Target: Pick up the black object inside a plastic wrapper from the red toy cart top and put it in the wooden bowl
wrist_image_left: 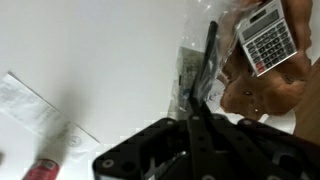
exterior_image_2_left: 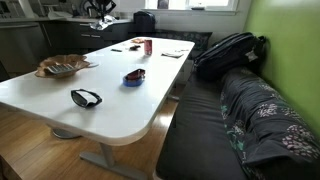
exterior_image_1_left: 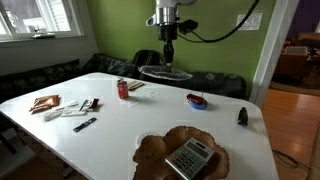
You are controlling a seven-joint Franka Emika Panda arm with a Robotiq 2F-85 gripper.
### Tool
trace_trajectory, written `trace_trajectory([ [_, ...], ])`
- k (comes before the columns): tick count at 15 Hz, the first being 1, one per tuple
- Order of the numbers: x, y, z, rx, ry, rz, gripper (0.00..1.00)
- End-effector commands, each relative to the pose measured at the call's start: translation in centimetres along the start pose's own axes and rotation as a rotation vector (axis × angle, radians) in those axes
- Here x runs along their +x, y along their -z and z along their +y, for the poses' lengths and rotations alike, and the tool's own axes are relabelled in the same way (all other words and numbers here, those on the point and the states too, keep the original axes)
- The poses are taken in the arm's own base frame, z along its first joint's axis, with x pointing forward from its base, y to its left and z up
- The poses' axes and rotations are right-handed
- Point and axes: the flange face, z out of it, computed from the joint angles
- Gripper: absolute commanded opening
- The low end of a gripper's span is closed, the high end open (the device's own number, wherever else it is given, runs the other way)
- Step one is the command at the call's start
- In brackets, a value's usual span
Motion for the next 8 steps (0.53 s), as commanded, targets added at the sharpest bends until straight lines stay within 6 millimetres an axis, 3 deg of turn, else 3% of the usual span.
trace_trajectory([
  [1,0.6,0.0,-0.6,0.018,0.032,0.001,0.01],
  [5,0.5,0.1,0.0,0.029,0.06,0.007,0.0],
  [8,-1.0,-2.0,-2.0,0.079,0.096,-0.058,0.0],
])
